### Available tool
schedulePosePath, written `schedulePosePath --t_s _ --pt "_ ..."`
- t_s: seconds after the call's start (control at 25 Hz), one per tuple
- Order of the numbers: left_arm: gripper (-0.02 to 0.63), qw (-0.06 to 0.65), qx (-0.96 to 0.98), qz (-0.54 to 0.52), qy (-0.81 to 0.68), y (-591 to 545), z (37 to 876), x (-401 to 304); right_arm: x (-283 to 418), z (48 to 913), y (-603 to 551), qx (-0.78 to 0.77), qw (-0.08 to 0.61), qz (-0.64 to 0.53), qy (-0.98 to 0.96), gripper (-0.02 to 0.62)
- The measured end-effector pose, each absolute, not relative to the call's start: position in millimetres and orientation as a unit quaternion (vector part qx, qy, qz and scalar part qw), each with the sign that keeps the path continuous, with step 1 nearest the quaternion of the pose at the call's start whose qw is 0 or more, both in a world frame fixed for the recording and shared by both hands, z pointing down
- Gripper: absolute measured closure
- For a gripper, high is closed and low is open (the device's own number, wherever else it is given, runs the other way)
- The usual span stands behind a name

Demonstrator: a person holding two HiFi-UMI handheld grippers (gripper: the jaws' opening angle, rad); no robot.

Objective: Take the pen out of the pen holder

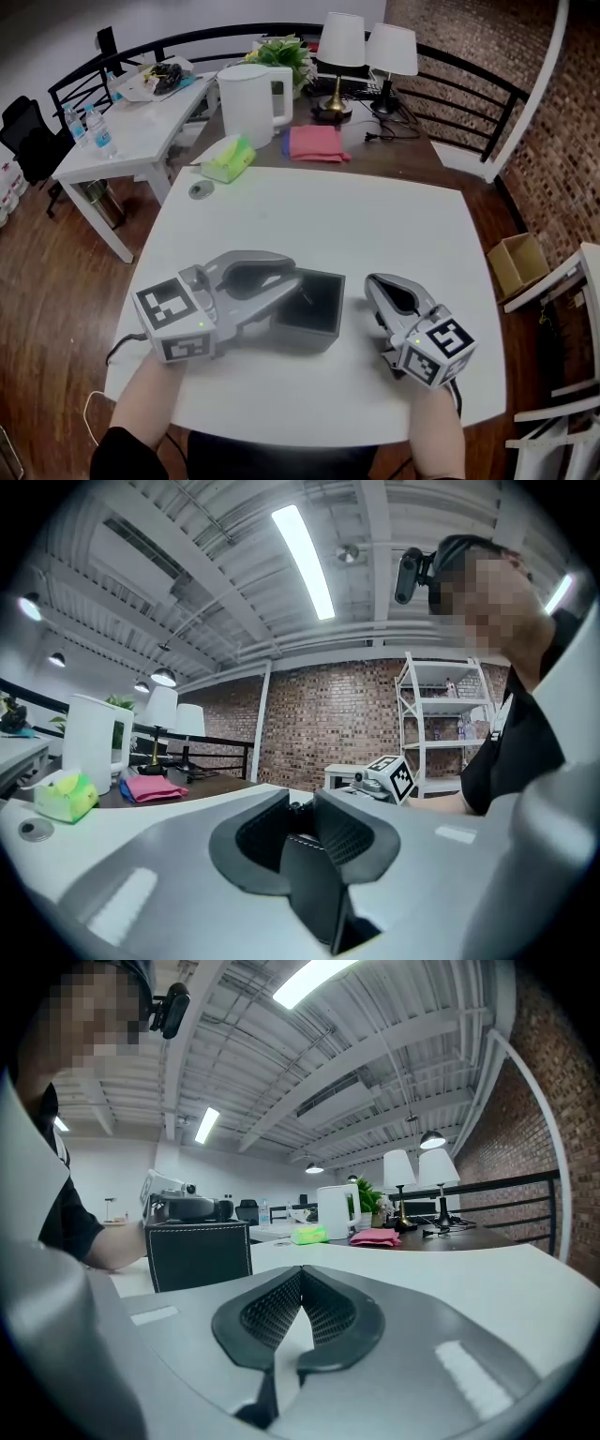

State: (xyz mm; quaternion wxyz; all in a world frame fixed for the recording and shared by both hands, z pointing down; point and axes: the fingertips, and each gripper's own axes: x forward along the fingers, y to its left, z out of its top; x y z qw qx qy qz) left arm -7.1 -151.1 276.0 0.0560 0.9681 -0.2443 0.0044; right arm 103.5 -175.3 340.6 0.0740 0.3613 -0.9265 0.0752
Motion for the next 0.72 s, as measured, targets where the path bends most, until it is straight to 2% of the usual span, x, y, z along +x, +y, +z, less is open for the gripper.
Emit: schedulePosePath --t_s 0.04,0.12,0.32,0.72 --pt "0.546 0.06 0.968 0.002 -0.243 -151 275 -7 104 341 -175 0.361 0.074 0.075 -0.926 0.581" --pt "0.557 0.08 0.968 -0.016 -0.236 -150 270 -8 104 341 -175 0.361 0.074 0.076 -0.926 0.581" --pt "0.558 0.122 0.963 -0.091 -0.224 -152 244 -23 103 341 -176 0.361 0.074 0.076 -0.927 0.581" --pt "0.558 0.06 0.948 -0.135 -0.281 -152 195 -74 105 342 -176 0.362 0.074 0.077 -0.926 0.581"
